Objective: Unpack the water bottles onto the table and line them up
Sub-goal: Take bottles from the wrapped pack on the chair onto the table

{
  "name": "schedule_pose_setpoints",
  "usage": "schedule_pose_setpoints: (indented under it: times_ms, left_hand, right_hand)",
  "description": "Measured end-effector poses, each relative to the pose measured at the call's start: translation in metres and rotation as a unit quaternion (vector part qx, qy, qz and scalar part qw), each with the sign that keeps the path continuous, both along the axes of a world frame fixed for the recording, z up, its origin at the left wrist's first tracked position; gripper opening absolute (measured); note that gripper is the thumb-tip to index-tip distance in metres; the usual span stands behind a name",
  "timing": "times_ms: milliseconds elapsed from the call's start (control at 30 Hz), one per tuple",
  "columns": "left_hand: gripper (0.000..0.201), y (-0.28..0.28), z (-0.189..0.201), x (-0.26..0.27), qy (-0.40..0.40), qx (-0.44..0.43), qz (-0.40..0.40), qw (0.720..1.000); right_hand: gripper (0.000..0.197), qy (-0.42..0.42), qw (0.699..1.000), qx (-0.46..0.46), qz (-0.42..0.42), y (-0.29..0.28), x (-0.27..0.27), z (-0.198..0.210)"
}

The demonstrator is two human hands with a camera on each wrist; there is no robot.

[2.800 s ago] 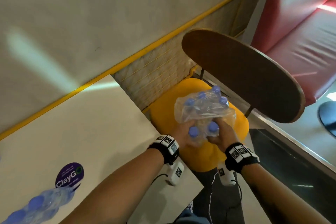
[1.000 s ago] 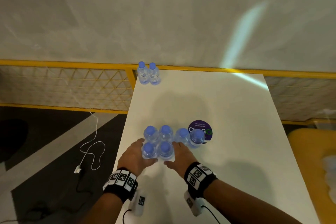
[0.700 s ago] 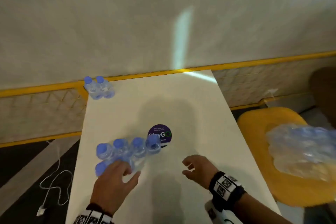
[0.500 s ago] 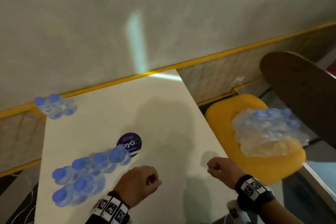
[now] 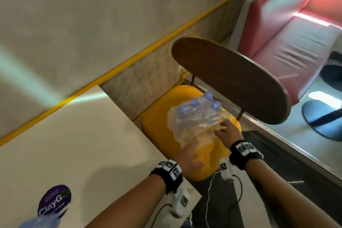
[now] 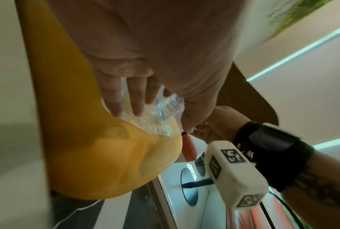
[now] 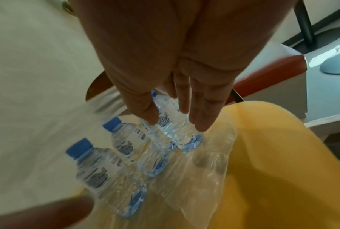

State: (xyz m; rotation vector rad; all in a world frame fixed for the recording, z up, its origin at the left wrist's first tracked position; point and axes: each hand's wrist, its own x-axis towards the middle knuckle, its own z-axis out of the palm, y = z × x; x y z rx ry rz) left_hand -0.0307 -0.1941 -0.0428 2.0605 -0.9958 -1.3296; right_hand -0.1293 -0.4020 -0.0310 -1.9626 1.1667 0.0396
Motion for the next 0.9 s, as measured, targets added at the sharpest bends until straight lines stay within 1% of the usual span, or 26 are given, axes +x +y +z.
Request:
schedule_pose_setpoints:
  times_ms: [33,67,133,167,200,267,300,333,367,400,433,467,500,533,567,600,633,667,700,733,800,867,900]
  left_hand:
    - [0.087,-0.017,-0.005,-0.003,0.001,-0.001,0.033,0.999]
    - [0.074,-0.036,-0.012,-0.003,-0.01,-0.003,0.06,0.998]
    - [0.032,-0.065,-0.02,0.0,-0.093,0.006,0.105,0.99]
    - [0.025,-0.075,-0.017,0.002,-0.139,0.002,0.119,0.983]
    - [0.025,-0.083,-0.015,0.005,-0.159,-0.011,0.152,0.975]
    - [0.016,-0.091,0.002,0.011,-0.125,-0.028,0.237,0.963]
    - [0.017,-0.095,0.003,0.015,-0.12,-0.019,0.271,0.955]
    - [0.017,-0.098,0.008,0.02,-0.118,-0.014,0.294,0.949]
    - [0.009,-0.1,0.012,0.026,-0.097,0.004,0.295,0.951]
    - [0.026,-0.102,0.015,0.031,-0.095,0.023,0.283,0.954]
    - [0.046,-0.102,0.012,0.038,-0.07,0.049,0.273,0.958]
    - [0.058,-0.102,0.011,0.042,-0.041,0.079,0.264,0.96]
    - [0.069,-0.104,0.004,0.047,-0.047,0.11,0.236,0.964]
    - [0.083,-0.101,0.004,0.051,-0.073,0.128,0.206,0.967]
    - [0.091,-0.101,0.0,0.054,-0.116,0.153,0.153,0.969]
    - [0.09,-0.099,-0.005,0.058,-0.139,0.167,0.134,0.967]
    - [0.081,-0.097,-0.006,0.059,-0.136,0.167,0.139,0.967]
    - [0.068,-0.097,-0.002,0.058,-0.138,0.163,0.153,0.965]
    - [0.041,-0.095,-0.001,0.058,-0.145,0.151,0.178,0.962]
    - [0.035,-0.094,-0.004,0.058,-0.151,0.126,0.209,0.958]
    - [0.035,-0.089,0.007,0.052,-0.149,0.039,0.203,0.967]
    - [0.053,-0.079,0.02,0.045,-0.103,-0.043,0.156,0.981]
    - [0.063,-0.073,0.03,0.04,-0.089,-0.066,0.119,0.987]
  right_hand:
    - [0.053,-0.009,1.0,0.007,0.0,-0.008,0.005,-0.009]
    - [0.055,-0.018,1.0,0.007,0.002,-0.014,0.009,-0.015]
    - [0.058,-0.038,0.999,0.014,-0.004,-0.021,0.019,-0.025]
    - [0.057,-0.039,0.999,0.016,-0.016,-0.022,0.025,-0.027]
    - [0.054,-0.03,0.999,0.015,-0.024,-0.024,0.031,-0.031]
    - [0.048,-0.02,1.0,0.0,0.006,-0.023,0.042,-0.038]
    - [0.045,-0.014,1.0,0.001,0.017,-0.024,0.045,-0.043]
    - [0.046,0.002,1.0,0.01,0.006,-0.028,0.047,-0.051]
    - [0.048,0.022,0.999,0.028,-0.007,-0.03,0.048,-0.054]
    - [0.05,0.042,0.998,0.045,-0.022,-0.031,0.048,-0.059]
    - [0.052,0.048,0.997,0.059,-0.029,-0.034,0.048,-0.065]
    - [0.054,0.044,0.997,0.064,-0.025,-0.037,0.05,-0.068]
    - [0.056,0.034,0.998,0.053,-0.019,-0.037,0.052,-0.066]
    - [0.057,0.005,0.999,0.035,-0.021,-0.038,0.054,-0.062]
    - [0.055,-0.031,0.999,0.021,-0.034,-0.037,0.055,-0.058]
    - [0.05,-0.053,0.998,-0.004,-0.04,-0.037,0.057,-0.054]
    - [0.045,-0.063,0.997,-0.03,-0.04,-0.037,0.058,-0.05]
    - [0.043,-0.067,0.996,-0.053,-0.034,-0.035,0.057,-0.046]
    - [0.045,-0.069,0.995,-0.067,-0.019,-0.034,0.054,-0.043]
    - [0.049,-0.068,0.996,-0.064,-0.004,-0.034,0.05,-0.042]
    - [0.058,-0.067,0.996,-0.055,0.023,-0.031,0.038,-0.04]
    - [0.065,-0.06,0.995,-0.063,0.047,-0.027,0.023,-0.041]
    - [0.068,-0.064,0.994,-0.065,0.059,-0.023,0.014,-0.04]
